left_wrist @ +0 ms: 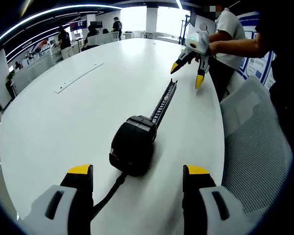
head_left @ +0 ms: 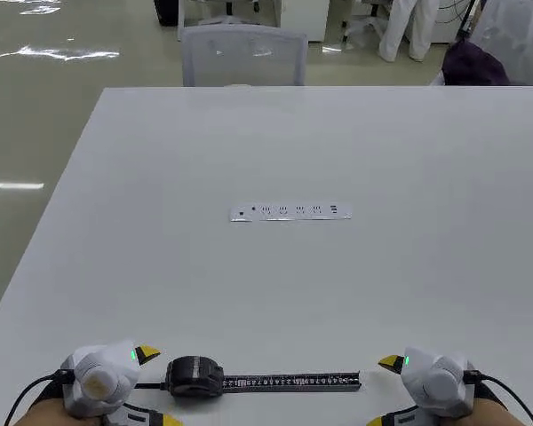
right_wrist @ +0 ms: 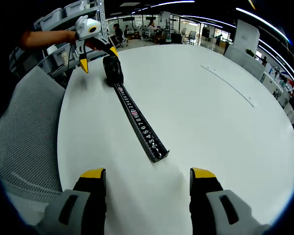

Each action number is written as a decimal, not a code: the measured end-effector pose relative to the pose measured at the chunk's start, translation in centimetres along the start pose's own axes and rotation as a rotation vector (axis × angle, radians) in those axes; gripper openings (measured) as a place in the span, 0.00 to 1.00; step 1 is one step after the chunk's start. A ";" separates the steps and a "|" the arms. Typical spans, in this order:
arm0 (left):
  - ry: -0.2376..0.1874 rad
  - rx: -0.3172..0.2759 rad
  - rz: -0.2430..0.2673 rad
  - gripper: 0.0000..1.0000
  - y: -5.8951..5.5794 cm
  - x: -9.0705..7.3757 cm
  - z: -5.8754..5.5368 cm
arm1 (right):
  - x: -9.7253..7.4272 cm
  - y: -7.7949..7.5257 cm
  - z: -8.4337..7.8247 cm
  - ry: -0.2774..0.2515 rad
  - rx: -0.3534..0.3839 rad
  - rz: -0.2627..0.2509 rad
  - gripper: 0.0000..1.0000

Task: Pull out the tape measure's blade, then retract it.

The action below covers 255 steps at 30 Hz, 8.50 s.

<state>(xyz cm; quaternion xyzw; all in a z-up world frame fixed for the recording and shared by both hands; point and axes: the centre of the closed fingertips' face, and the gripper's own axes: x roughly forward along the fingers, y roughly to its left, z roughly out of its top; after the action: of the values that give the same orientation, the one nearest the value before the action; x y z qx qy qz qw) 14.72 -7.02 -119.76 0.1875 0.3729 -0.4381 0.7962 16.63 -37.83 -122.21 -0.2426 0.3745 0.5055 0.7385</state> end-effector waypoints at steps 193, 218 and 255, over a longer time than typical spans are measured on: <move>-0.319 -0.848 0.763 0.89 0.8 2.8 1.7 | 2.4 -2.0 1.7 -0.130 -0.246 0.172 0.26; -0.312 -0.884 0.787 0.85 1.4 3.5 1.6 | 3.5 -1.6 1.3 -0.129 -0.290 0.251 0.14; -0.290 -0.979 0.840 0.69 2.2 4.3 0.5 | 3.4 -1.7 1.4 -0.127 -0.277 0.226 0.12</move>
<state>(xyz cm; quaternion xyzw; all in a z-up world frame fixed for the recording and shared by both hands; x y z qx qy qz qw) 18.23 -8.53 -122.72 -0.1276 0.3130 0.1093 0.9348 19.36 -35.57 -124.13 -0.2659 0.2788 0.6462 0.6588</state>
